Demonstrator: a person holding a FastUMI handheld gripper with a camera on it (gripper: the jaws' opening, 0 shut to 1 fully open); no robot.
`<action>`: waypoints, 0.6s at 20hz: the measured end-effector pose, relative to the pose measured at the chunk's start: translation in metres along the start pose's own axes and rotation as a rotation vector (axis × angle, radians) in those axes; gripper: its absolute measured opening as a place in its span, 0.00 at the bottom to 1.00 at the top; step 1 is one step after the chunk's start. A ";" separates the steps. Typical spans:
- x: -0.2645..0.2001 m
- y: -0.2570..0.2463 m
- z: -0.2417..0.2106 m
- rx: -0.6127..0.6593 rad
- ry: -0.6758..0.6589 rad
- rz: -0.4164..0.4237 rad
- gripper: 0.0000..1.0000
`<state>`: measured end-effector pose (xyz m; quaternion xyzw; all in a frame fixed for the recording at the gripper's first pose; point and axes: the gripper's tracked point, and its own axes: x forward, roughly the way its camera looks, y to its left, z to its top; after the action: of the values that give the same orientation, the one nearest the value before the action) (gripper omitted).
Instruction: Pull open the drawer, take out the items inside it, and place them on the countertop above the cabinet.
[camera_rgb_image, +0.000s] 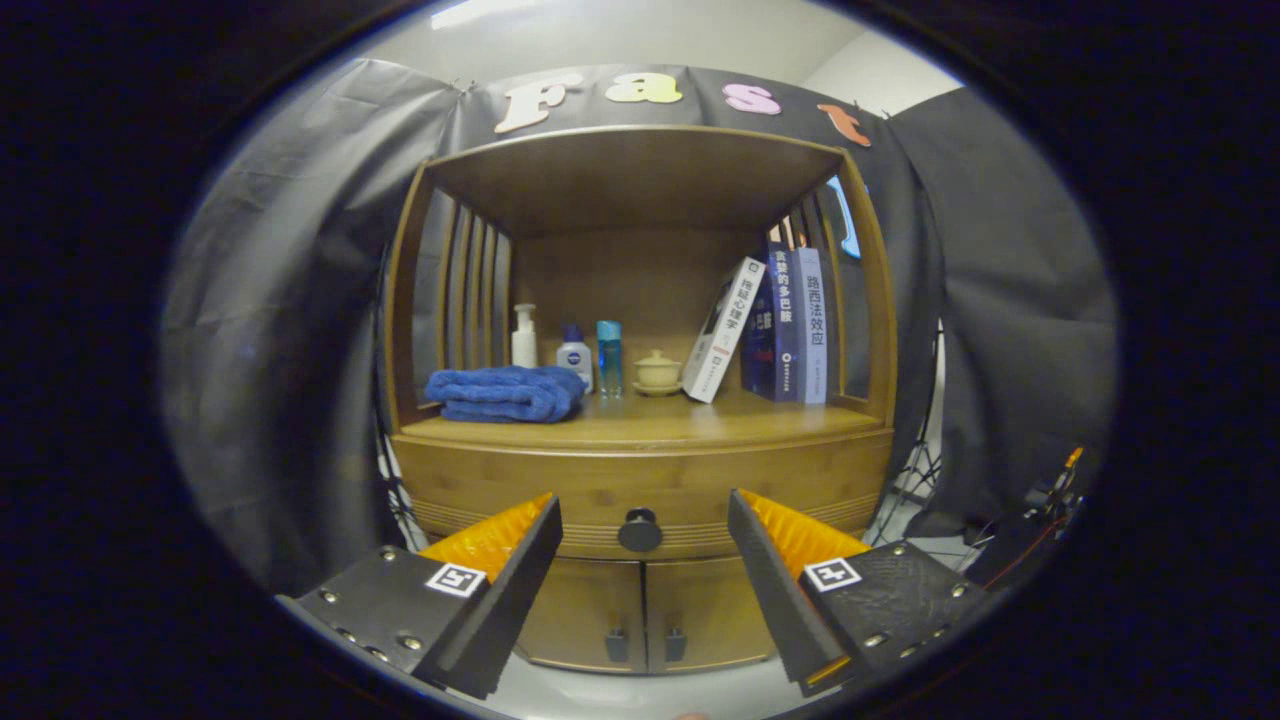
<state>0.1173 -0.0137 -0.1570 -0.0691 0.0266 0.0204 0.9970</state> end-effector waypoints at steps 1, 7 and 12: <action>0.010 -0.001 -0.004 -0.014 -0.005 -0.009 1.00; 0.071 0.015 -0.056 -0.049 0.090 0.029 0.99; 0.105 0.017 -0.075 -0.015 0.130 0.027 0.89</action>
<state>0.2180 -0.0032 -0.2393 -0.0772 0.0919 0.0296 0.9923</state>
